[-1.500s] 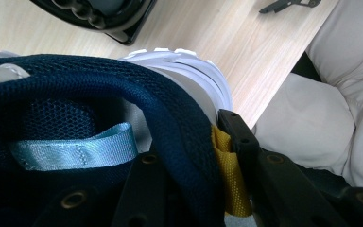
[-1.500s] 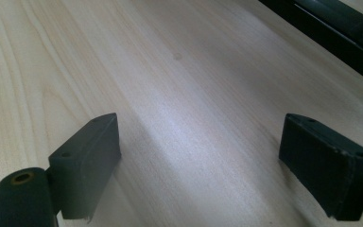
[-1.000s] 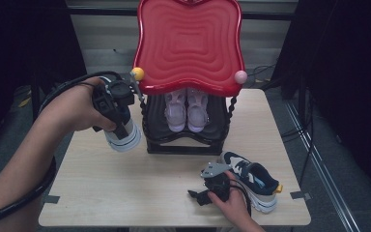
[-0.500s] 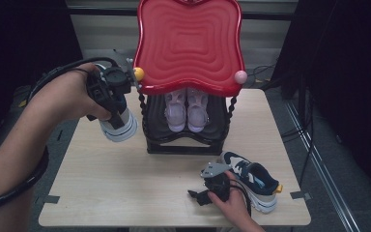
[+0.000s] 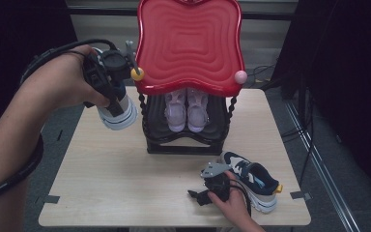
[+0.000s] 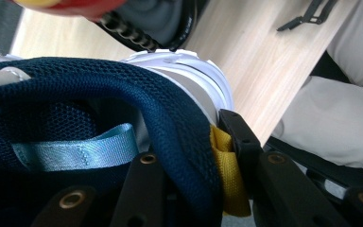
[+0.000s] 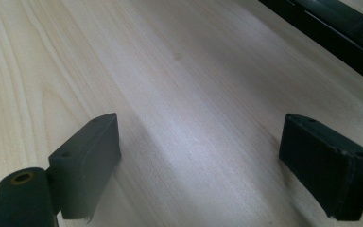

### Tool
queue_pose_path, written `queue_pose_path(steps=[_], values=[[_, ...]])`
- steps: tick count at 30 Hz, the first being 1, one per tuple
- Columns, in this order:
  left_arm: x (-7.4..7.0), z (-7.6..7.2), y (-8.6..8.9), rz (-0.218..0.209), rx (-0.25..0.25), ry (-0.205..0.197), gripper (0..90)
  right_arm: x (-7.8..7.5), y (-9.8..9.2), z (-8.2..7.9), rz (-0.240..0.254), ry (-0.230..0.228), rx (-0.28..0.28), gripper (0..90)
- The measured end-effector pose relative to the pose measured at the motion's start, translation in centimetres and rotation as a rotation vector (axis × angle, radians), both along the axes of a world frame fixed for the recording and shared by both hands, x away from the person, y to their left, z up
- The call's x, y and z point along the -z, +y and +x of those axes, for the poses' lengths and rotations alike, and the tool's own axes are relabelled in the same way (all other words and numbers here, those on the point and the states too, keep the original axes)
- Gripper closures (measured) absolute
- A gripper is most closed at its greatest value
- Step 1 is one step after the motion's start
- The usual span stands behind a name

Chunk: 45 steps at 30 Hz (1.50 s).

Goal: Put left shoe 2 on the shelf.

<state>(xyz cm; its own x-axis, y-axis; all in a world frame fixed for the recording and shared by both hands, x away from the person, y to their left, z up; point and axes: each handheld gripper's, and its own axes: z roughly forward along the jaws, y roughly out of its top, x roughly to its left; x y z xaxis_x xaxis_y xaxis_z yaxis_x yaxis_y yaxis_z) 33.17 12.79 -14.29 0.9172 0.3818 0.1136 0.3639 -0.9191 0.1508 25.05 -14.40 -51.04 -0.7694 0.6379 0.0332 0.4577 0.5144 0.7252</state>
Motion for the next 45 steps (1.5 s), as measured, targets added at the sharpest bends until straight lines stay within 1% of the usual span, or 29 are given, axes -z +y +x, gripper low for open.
queue_pose_path(steps=[3,4,5,6,7,8,11,13,14,15,16,17,18,19,21,22,27,29,31,32,33,34,36,38,40,41,42,43,45], values=[[-0.6,0.0,-0.3,0.003,0.006,-0.022,72.5,0.0,0.0,0.0,0.000,-0.001,-0.001,12.7],[-0.8,-0.1,-0.4,-0.002,0.007,-0.030,72.4,0.0,0.0,0.0,0.000,-0.001,-0.001,12.8],[-0.8,-0.1,-0.4,-0.002,0.007,-0.030,72.4,0.0,0.0,0.0,0.000,-0.001,-0.001,12.8],[-1.1,0.0,-0.5,0.007,0.020,-0.034,72.4,0.0,0.0,0.0,-0.001,-0.001,-0.001,12.8],[-1.3,-0.1,-0.7,0.002,0.017,-0.041,72.4,0.0,0.0,0.0,-0.001,-0.001,-0.001,12.8],[-1.7,-0.2,-0.9,0.000,0.025,-0.054,72.4,0.0,0.0,0.0,0.000,-0.001,0.000,12.7],[-2.2,-0.4,-1.4,-0.006,0.033,-0.070,72.4,0.0,0.0,0.0,0.000,-0.001,-0.001,12.8],[-2.4,-0.4,-1.5,-0.002,0.040,-0.075,72.4,0.0,0.0,0.0,0.000,-0.001,0.000,12.8],[-2.7,-0.6,-1.9,-0.011,0.041,-0.094,72.4,0.0,0.0,0.0,0.000,0.000,0.000,12.8],[-2.9,-0.6,-2.0,0.001,0.052,-0.092,72.4,0.0,0.0,0.0,0.000,-0.001,0.000,12.7],[-3.0,-0.6,-2.2,-0.012,0.050,-0.105,72.4,0.0,0.0,0.0,0.000,-0.001,0.000,12.7],[-3.0,-0.6,-2.2,-0.012,0.050,-0.105,72.4,0.0,0.0,0.0,0.000,-0.001,0.000,12.7],[-3.2,-0.6,-2.6,-0.016,0.060,-0.113,72.5,0.0,0.0,0.0,0.000,0.000,0.000,12.8],[-3.4,-0.6,-2.7,-0.009,0.071,-0.118,72.4,0.0,0.0,0.0,0.000,0.000,0.000,12.7],[-3.4,-0.6,-2.9,-0.014,0.066,-0.123,72.4,0.0,0.0,0.0,0.000,-0.001,-0.001,12.7],[-3.6,-0.5,-3.3,-0.008,0.077,-0.140,72.4,0.0,0.0,0.0,0.000,0.000,0.000,12.8],[-4.1,-0.3,-4.4,-0.010,0.099,-0.159,72.4,0.0,0.0,0.0,0.000,0.000,0.000,12.7],[-4.3,-0.3,-4.9,-0.019,0.105,-0.173,72.4,0.0,0.0,0.0,0.000,0.001,0.001,12.8],[-4.4,-0.2,-5.1,-0.015,0.113,-0.174,72.5,0.0,0.0,0.0,0.000,0.000,0.000,12.7],[-4.5,-0.1,-5.6,-0.020,0.119,-0.181,72.5,0.0,0.0,0.0,0.000,0.001,0.001,12.8],[-4.5,-0.1,-5.6,-0.020,0.119,-0.181,72.5,0.0,0.0,0.0,0.000,0.000,0.000,12.8],[-4.6,0.2,-6.2,-0.006,0.141,-0.187,72.4,0.0,0.0,0.0,0.000,0.000,0.000,12.7],[-4.5,0.4,-6.7,-0.015,0.140,-0.192,72.4,0.0,0.0,0.0,0.000,0.001,0.000,12.8],[-4.5,0.6,-7.2,0.003,0.159,-0.195,72.5,0.0,0.0,0.0,0.000,0.000,0.000,12.7],[-4.5,0.9,-7.6,0.000,0.171,-0.207,72.5,0.0,0.0,0.0,0.000,0.001,0.001,12.8],[-4.5,0.9,-7.6,0.000,0.171,-0.207,72.5,0.0,0.0,0.0,0.000,0.001,0.001,12.8],[-4.4,1.1,-8.1,0.010,0.182,-0.212,72.5,0.0,0.0,0.0,0.000,0.000,0.000,12.8],[-4.4,1.2,-8.3,0.015,0.191,-0.210,72.5,0.0,0.0,0.0,0.000,0.000,0.001,12.8],[-4.3,1.5,-8.7,0.010,0.201,-0.208,72.5,0.0,0.0,0.0,0.000,0.001,0.001,12.7]])
